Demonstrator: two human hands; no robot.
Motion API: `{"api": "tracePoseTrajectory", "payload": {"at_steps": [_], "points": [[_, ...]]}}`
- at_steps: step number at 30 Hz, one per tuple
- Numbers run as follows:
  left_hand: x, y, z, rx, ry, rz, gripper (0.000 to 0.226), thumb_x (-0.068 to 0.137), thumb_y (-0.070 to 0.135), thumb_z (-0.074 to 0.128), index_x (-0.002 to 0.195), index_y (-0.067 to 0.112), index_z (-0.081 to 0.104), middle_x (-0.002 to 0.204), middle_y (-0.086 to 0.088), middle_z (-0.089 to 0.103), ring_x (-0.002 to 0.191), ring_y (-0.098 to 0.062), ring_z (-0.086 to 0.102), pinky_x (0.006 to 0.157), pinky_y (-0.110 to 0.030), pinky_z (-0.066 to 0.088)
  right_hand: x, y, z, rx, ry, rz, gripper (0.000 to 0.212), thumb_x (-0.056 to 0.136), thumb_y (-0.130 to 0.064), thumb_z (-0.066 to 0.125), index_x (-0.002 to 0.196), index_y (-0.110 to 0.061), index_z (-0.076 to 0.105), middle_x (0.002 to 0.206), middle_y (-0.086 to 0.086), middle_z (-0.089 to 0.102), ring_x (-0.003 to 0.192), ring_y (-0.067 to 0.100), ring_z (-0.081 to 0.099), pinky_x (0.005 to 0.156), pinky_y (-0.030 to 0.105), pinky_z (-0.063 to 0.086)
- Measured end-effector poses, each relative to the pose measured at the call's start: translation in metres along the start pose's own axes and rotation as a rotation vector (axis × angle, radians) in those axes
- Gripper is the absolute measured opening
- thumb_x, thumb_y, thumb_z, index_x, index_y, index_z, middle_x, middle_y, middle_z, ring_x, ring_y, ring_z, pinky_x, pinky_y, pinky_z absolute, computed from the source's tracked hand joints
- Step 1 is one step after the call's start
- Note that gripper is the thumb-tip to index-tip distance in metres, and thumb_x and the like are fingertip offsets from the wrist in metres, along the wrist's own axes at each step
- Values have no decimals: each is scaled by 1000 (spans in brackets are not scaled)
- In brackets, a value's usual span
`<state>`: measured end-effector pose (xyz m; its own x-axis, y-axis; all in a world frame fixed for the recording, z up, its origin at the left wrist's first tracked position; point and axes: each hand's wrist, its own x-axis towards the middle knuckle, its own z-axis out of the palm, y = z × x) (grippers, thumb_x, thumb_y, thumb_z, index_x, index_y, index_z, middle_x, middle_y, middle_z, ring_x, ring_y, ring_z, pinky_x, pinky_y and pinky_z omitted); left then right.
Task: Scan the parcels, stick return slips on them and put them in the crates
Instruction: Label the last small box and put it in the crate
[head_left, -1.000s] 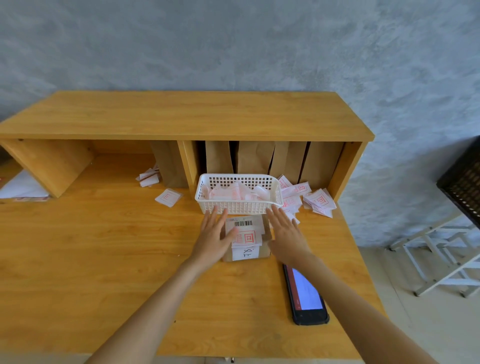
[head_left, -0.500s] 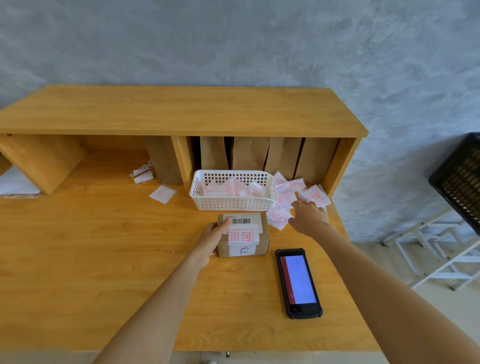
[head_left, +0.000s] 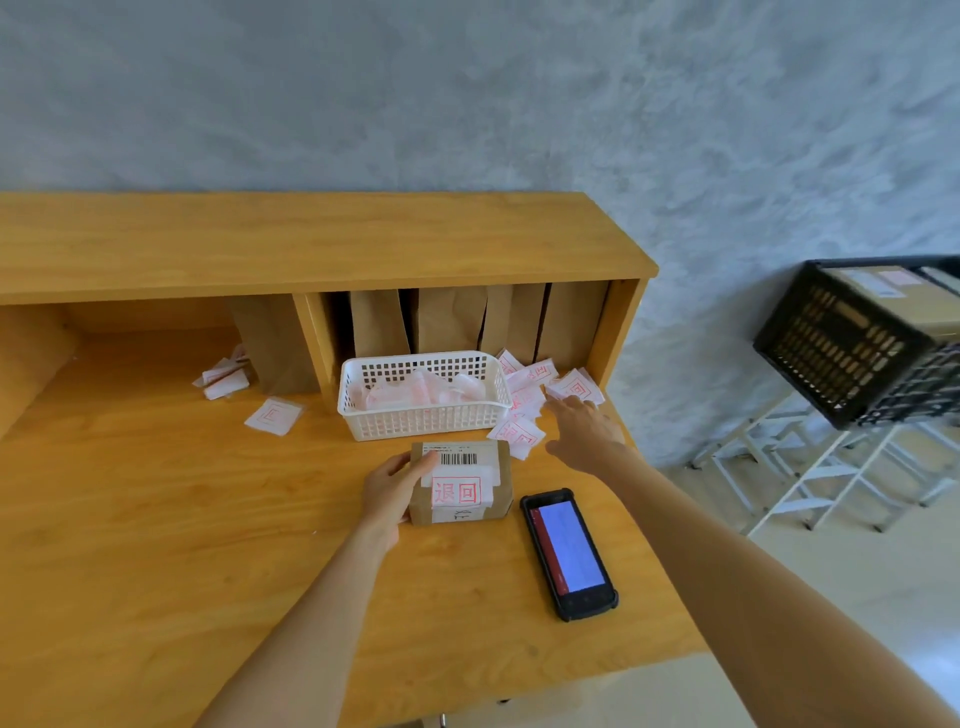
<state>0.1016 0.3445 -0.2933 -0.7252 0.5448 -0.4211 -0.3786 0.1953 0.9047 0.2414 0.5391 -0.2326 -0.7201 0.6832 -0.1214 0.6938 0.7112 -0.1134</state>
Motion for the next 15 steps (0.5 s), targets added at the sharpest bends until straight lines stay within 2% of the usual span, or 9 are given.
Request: {"api": "tracePoseTrajectory", "payload": {"at_steps": [3, 11, 15], "points": [[-5, -2, -7, -3, -22, 19, 9, 84, 28, 74, 89, 26, 67, 88, 1, 72, 79, -13, 66, 58, -29, 47, -14, -9, -7, -22, 34, 22, 60, 91, -21, 62, 146, -19, 36, 148, 4, 40, 130, 26, 44, 98, 39, 46], [-20, 1, -19, 29, -41, 60, 11, 81, 29, 77, 84, 25, 68, 87, 1, 72, 83, -15, 65, 63, -31, 47, -57, -21, -21, -15, 78, 119, 63, 92, -20, 58, 148, -22, 31, 145, 5, 42, 131, 26, 40, 99, 40, 43], [-26, 14, -19, 27, -83, 66, 21, 82, 34, 75, 94, 20, 65, 94, 0, 70, 91, -18, 62, 76, -39, 49, -76, -16, -35, -28, 108, 181, 56, 92, -18, 56, 144, -17, 37, 143, 7, 43, 129, 27, 42, 100, 40, 42]]}}
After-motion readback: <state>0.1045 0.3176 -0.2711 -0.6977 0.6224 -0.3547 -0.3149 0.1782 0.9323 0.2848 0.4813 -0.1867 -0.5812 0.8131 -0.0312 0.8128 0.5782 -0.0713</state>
